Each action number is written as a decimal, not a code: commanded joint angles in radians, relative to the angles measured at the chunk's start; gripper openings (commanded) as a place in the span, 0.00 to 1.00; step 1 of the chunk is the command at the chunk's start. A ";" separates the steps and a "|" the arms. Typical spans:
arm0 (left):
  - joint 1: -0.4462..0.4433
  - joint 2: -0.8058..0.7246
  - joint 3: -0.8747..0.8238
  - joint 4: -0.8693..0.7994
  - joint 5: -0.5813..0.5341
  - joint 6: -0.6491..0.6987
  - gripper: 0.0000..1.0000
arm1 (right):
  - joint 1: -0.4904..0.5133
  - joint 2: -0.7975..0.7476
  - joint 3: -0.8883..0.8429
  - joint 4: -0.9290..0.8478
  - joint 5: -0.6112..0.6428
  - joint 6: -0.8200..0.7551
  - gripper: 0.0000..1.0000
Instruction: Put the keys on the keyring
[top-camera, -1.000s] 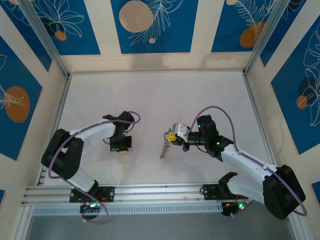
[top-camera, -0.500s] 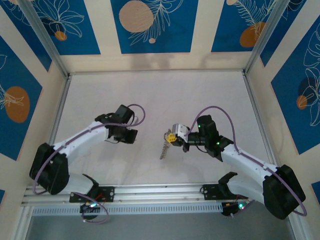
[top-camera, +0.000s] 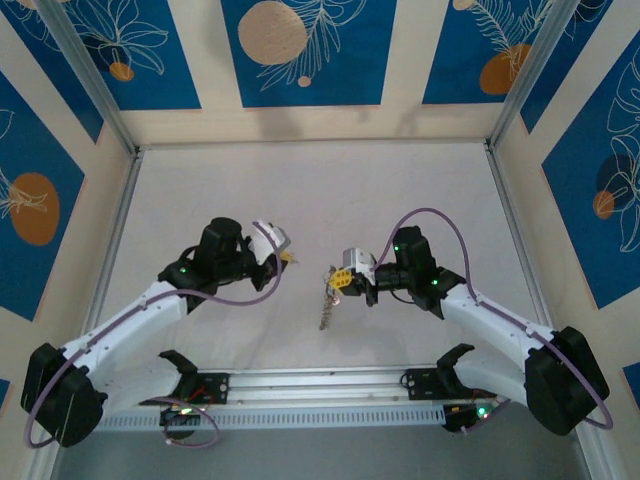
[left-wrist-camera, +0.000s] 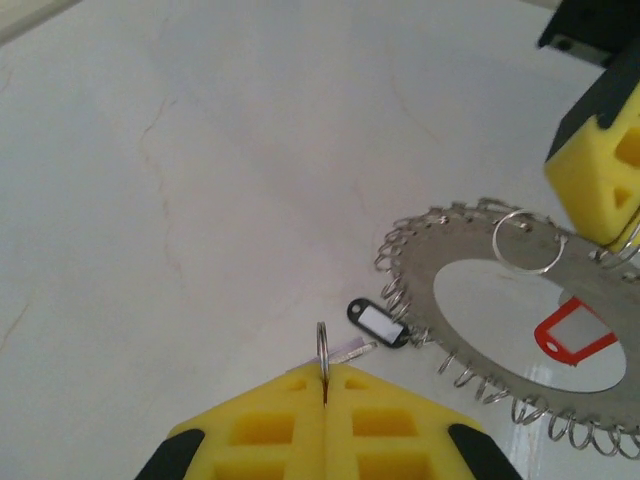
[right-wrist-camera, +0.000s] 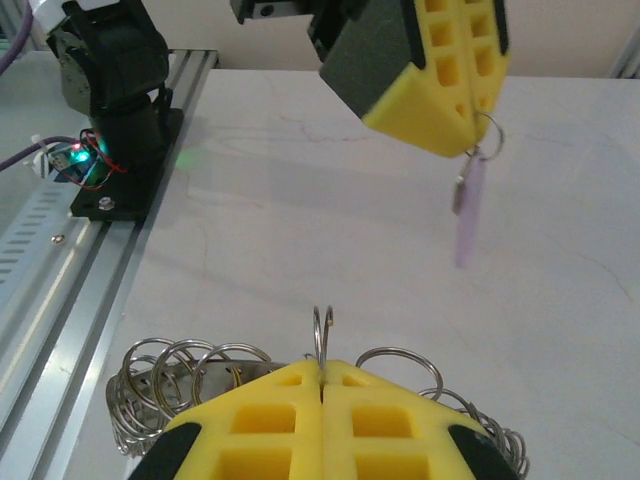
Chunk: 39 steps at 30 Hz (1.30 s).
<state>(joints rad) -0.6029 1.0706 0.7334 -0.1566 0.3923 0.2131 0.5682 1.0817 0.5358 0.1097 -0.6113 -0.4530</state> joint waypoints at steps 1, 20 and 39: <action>-0.017 0.033 -0.005 0.079 0.138 0.108 0.00 | 0.010 0.004 0.035 -0.005 -0.067 0.012 0.00; -0.132 0.158 0.081 -0.004 0.281 0.425 0.00 | 0.012 0.099 0.071 -0.028 -0.162 0.040 0.00; -0.159 0.157 0.071 -0.013 0.285 0.552 0.00 | -0.017 0.121 0.073 -0.032 -0.168 0.060 0.00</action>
<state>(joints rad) -0.7448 1.2465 0.7979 -0.1566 0.6464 0.7177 0.5636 1.1973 0.5766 0.0654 -0.7425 -0.4129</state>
